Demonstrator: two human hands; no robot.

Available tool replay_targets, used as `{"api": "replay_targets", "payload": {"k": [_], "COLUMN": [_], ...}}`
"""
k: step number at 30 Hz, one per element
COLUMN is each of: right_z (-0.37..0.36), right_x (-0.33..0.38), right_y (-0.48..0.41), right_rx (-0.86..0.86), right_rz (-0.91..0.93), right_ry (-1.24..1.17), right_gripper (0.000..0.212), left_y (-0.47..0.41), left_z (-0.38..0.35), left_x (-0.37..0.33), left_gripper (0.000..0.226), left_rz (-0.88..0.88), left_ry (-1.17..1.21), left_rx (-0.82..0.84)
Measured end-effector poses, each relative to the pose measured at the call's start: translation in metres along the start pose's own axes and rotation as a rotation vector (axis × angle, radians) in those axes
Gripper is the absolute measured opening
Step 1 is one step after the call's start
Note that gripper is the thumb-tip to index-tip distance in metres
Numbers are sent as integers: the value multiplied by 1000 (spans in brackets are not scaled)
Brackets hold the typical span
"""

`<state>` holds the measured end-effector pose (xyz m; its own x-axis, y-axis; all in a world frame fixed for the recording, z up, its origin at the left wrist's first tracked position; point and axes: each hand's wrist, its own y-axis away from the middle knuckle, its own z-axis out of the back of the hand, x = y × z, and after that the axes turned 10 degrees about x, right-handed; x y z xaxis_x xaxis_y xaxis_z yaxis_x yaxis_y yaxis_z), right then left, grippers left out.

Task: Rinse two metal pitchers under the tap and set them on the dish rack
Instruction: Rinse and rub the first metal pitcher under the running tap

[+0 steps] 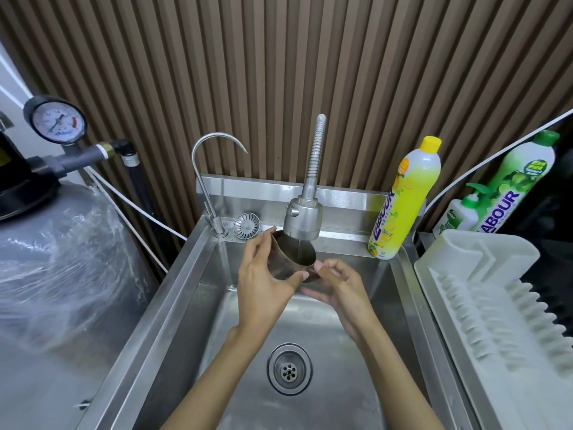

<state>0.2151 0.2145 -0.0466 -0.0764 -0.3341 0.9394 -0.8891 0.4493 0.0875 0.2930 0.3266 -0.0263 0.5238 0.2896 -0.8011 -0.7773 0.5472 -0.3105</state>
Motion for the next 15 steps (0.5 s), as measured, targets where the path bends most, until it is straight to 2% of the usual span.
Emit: {"api": "replay_targets", "payload": {"k": [3, 5, 9, 15], "right_z": [0, 1, 8, 13], "right_x": [5, 11, 28, 47], "right_y": [3, 6, 12, 15], "right_rx": [-59, -132, -262, -380], "right_rz": [-45, -62, -40, 103], "right_ry": [89, 168, 374, 690], "right_gripper": [21, 26, 21, 29], "left_y": [5, 5, 6, -1], "left_z": [0, -1, -6, -20], "left_x": [1, 0, -2, 4], "left_gripper": [87, 79, 63, 66], "left_rz": [93, 138, 242, 309], "left_ry": [-79, -65, 111, 352], "left_rx": [10, 22, 81, 206]}}
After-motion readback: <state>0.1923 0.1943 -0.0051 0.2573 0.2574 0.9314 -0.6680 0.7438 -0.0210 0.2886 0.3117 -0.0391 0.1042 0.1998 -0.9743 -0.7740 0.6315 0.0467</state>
